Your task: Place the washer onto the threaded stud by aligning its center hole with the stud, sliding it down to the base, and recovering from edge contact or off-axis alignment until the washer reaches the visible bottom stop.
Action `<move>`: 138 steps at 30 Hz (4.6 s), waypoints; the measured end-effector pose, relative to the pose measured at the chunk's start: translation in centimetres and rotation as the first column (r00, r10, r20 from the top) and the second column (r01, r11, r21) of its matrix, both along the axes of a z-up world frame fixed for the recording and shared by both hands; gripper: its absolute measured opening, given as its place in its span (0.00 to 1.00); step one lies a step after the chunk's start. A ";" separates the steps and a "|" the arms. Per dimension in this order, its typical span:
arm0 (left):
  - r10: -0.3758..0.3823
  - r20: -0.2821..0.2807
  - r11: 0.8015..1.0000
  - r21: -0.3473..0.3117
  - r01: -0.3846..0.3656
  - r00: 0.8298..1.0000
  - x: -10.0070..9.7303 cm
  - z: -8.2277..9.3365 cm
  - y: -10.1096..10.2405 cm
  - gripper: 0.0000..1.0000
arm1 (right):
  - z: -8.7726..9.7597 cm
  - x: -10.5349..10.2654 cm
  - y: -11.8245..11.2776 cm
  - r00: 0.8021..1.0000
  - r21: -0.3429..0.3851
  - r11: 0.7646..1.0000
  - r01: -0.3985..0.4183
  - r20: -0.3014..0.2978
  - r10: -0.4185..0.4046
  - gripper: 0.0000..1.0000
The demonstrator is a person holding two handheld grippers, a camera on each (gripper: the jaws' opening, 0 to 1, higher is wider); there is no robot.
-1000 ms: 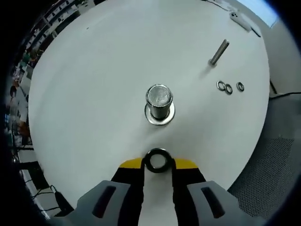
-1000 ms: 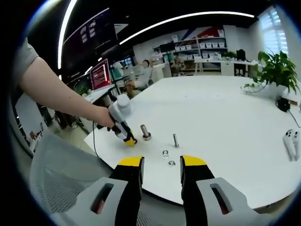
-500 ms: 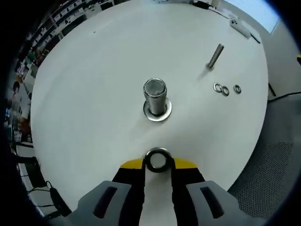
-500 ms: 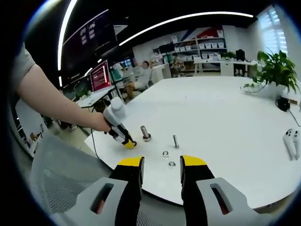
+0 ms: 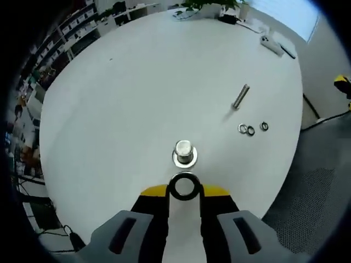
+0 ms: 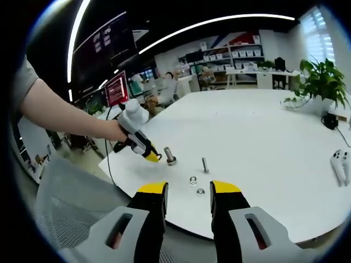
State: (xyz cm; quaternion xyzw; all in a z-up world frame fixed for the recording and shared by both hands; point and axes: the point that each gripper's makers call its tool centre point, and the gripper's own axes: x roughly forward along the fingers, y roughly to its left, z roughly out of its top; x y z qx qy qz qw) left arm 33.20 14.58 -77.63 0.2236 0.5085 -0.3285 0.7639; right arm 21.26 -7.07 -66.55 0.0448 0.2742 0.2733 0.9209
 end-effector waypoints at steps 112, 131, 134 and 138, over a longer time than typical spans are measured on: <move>0.387 0.211 0.883 -0.364 -0.295 0.898 -9.6 8.7 7.5 0.32 | -0.6 -0.7 1.2 0.996 -0.022 0.996 -0.082 -0.027 0.081 0.32; 0.418 0.356 0.864 -0.439 -0.246 0.836 -12.8 13.2 4.9 0.31 | -0.7 -0.7 1.1 0.996 -0.021 0.997 -0.080 -0.033 0.079 0.32; 0.383 0.374 0.886 -0.407 -0.222 0.845 -12.7 12.4 4.9 0.31 | -0.8 -0.8 1.3 0.995 -0.026 0.996 -0.091 -0.036 0.090 0.32; 0.322 0.395 0.903 -0.400 -0.155 0.860 -12.8 12.6 4.1 0.30 | -0.7 -0.8 1.3 0.995 -0.020 0.996 -0.090 -0.034 0.089 0.32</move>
